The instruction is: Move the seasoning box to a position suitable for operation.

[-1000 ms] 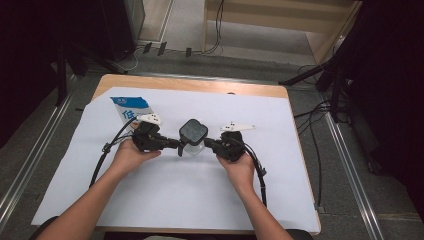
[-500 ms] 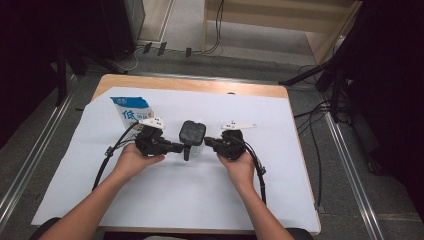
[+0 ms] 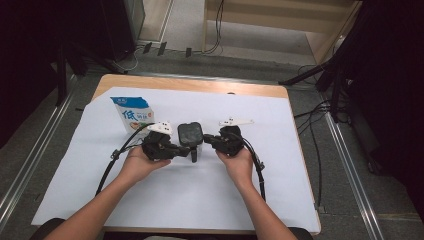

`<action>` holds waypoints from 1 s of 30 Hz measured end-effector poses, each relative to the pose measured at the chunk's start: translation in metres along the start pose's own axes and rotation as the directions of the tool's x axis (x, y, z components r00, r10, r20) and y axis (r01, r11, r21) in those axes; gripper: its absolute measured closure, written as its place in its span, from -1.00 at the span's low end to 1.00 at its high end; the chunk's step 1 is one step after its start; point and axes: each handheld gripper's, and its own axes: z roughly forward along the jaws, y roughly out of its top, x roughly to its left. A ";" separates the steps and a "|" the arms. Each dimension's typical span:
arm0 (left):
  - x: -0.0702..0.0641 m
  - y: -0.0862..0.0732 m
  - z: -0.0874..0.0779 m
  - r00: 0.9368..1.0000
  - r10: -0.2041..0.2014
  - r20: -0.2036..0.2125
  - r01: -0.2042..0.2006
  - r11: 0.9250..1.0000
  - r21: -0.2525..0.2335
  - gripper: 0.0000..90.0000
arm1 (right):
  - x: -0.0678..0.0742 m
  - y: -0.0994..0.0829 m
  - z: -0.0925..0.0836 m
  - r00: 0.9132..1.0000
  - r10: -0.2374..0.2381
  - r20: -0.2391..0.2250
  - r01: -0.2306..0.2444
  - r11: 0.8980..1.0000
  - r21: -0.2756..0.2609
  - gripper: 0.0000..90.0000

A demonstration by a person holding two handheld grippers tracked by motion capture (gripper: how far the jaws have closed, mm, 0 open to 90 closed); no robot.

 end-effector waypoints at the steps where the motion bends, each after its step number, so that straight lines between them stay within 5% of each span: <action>1: -0.002 0.001 0.002 1.000 -0.002 0.011 0.002 1.000 -0.001 1.00 | 0.000 0.000 0.001 1.000 0.000 -0.002 0.000 1.000 -0.002 1.00; 10: -0.004 0.002 -0.002 1.000 0.000 0.011 0.000 0.999 0.039 1.00 | 0.002 0.001 -0.004 1.000 0.008 -0.006 -0.008 1.000 -0.002 1.00; 20: 0.024 -0.004 -0.039 0.999 -0.046 -0.025 0.047 0.999 0.027 1.00 | 0.018 -0.014 -0.024 1.000 -0.004 -0.019 0.004 1.000 -0.005 1.00; 30: 0.041 -0.003 -0.045 0.997 -0.077 0.008 0.077 0.997 0.000 1.00 | 0.042 -0.031 -0.024 0.998 -0.051 -0.026 0.051 0.999 -0.004 1.00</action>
